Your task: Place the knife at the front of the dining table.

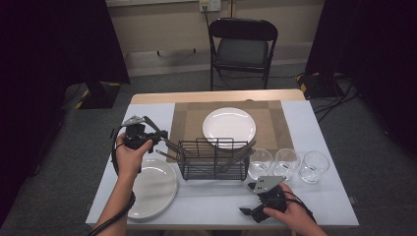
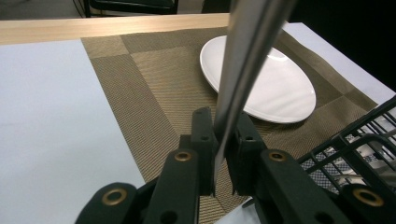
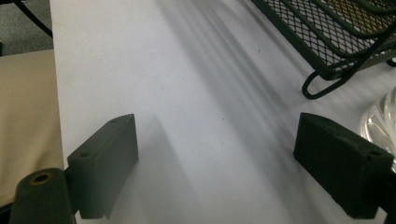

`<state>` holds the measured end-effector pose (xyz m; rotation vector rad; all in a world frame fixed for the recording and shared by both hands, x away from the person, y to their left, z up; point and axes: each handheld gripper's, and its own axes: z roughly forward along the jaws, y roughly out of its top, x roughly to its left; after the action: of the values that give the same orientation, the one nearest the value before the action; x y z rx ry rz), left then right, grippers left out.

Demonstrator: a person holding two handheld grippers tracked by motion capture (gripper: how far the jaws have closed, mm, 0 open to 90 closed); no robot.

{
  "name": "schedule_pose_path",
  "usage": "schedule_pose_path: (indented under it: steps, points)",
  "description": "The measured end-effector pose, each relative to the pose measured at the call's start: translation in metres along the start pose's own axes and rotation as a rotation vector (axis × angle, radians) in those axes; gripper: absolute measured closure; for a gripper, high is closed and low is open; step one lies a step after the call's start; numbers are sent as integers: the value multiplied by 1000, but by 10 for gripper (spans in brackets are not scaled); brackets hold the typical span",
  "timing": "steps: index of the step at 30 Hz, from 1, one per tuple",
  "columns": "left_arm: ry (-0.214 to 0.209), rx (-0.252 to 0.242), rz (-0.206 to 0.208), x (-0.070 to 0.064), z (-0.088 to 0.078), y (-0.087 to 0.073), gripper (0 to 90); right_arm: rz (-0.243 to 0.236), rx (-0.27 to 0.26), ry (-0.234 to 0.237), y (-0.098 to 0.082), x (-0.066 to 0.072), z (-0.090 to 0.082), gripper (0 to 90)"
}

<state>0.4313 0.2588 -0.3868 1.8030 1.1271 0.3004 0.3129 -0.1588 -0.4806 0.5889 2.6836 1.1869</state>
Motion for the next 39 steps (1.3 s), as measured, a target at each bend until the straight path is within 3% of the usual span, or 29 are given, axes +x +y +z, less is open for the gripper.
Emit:
schedule_pose_path:
  steps: [22, 39]
  points:
    - [-21, -21, -10, 0, 16, -4, 821, 3, -1, 3, 0, 0, 0, 124]
    - [-19, -6, -16, 4, 19, -9, 822, 6, -2, 6, 0, 0, 0, 125]
